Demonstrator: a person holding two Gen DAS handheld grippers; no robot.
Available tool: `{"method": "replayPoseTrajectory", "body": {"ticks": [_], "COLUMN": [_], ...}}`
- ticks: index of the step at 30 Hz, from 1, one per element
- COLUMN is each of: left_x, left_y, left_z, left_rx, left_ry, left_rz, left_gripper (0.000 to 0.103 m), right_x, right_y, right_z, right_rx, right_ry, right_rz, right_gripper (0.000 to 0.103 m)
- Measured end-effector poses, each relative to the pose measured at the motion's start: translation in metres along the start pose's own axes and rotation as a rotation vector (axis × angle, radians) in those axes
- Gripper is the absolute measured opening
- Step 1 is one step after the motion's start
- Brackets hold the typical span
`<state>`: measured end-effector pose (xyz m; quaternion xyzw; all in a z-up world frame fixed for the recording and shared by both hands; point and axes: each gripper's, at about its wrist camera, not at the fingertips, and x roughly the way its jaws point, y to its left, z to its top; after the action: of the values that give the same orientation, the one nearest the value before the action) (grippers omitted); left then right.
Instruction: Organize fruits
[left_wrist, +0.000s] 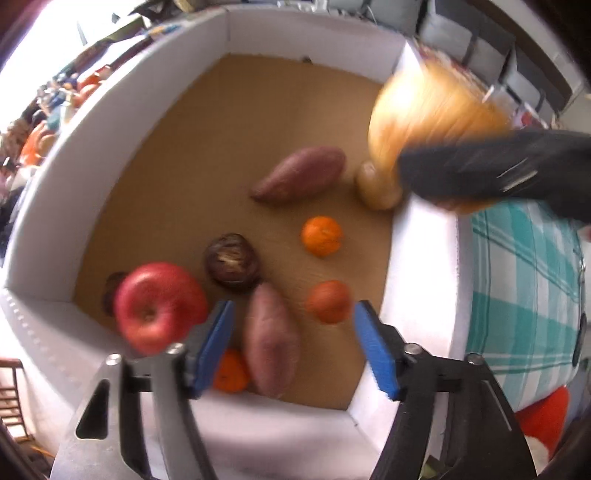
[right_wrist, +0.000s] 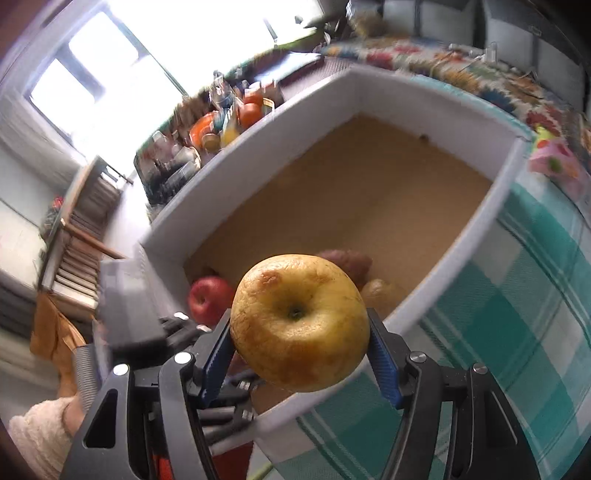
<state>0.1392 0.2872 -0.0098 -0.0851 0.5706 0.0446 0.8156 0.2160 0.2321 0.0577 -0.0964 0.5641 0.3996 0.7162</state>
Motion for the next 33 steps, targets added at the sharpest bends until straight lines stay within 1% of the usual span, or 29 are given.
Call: {"method": "replayPoseTrajectory", "body": {"ticks": [1, 3, 5, 6, 8, 10, 11, 12, 13, 14, 15, 17, 18, 19, 21, 22, 23, 24, 27, 30, 33], "left_x": [-0.007, -0.022, -0.039, -0.045, -0.052, -0.055, -0.057, -0.060, -0.067, -0.074, -0.081, -0.088, -0.092, -0.094, -0.094, -0.094, -0.093, -0.091, -0.092, -0.101, -0.104], "left_y": [0.004, 0.013, 0.021, 0.023, 0.027, 0.027, 0.026, 0.025, 0.026, 0.025, 0.024, 0.027, 0.027, 0.028, 0.033, 0.034, 0.034, 0.033, 0.026, 0.026, 0.029], "left_z": [-0.002, -0.008, -0.016, -0.019, -0.026, -0.029, -0.030, -0.030, -0.033, -0.034, -0.034, -0.032, -0.032, -0.032, -0.033, -0.035, -0.035, -0.035, -0.039, -0.047, -0.050], "left_rx": [-0.002, -0.025, -0.056, -0.065, -0.069, -0.068, -0.068, -0.072, -0.077, -0.084, -0.095, -0.119, -0.137, -0.157, -0.231, -0.265, -0.281, -0.278, -0.248, -0.265, -0.273], "left_ry": [-0.016, -0.067, -0.128, -0.157, -0.201, -0.247, -0.265, -0.285, -0.309, -0.337, -0.365, -0.397, -0.401, -0.400, -0.379, -0.371, -0.353, -0.320, -0.277, -0.302, -0.292], "left_rz": [0.011, 0.020, 0.014, 0.018, 0.037, 0.065, 0.079, 0.110, 0.136, 0.158, 0.177, 0.194, 0.181, 0.163, 0.151, 0.153, 0.160, 0.184, 0.245, 0.282, 0.294], "left_gripper": [0.075, 0.081, 0.083, 0.084, 0.085, 0.085, 0.085, 0.086, 0.086, 0.086, 0.086, 0.090, 0.090, 0.091, 0.091, 0.091, 0.091, 0.091, 0.091, 0.091, 0.091], "right_x": [0.006, 0.024, 0.036, 0.048, 0.063, 0.071, 0.072, 0.070, 0.065, 0.055, 0.048, 0.023, 0.008, -0.004, -0.029, -0.035, -0.041, -0.047, -0.057, -0.055, -0.048], "right_y": [0.000, 0.009, 0.008, 0.013, 0.018, 0.031, 0.032, 0.032, 0.030, 0.026, 0.024, 0.013, 0.007, 0.004, -0.001, 0.004, 0.010, 0.010, 0.017, 0.034, 0.045], "right_z": [0.000, 0.002, 0.000, 0.000, -0.006, -0.013, -0.014, -0.013, -0.011, -0.010, -0.008, -0.005, -0.005, -0.007, -0.013, -0.011, -0.016, -0.026, -0.047, -0.059, -0.067], "right_rx": [-0.017, -0.082, -0.126, -0.170, -0.239, -0.336, -0.337, -0.323, -0.301, -0.278, -0.259, -0.199, -0.173, -0.152, -0.100, -0.078, -0.054, -0.024, 0.011, 0.000, 0.009], "right_ry": [0.021, 0.080, 0.131, 0.190, 0.265, 0.294, 0.298, 0.291, 0.266, 0.230, 0.206, 0.137, 0.093, 0.054, -0.037, -0.062, -0.080, -0.092, -0.105, -0.127, -0.115], "right_rz": [-0.020, -0.071, -0.083, -0.080, -0.092, -0.164, -0.158, -0.136, -0.124, -0.127, -0.129, -0.156, -0.181, -0.200, -0.231, -0.240, -0.246, -0.247, -0.241, -0.250, -0.231], "right_gripper": [0.066, 0.066, 0.066, 0.066, 0.066, 0.067, 0.071, 0.079, 0.092, 0.095, 0.095, 0.097, 0.099, 0.102, 0.103, 0.103, 0.103, 0.103, 0.103, 0.103, 0.103]}}
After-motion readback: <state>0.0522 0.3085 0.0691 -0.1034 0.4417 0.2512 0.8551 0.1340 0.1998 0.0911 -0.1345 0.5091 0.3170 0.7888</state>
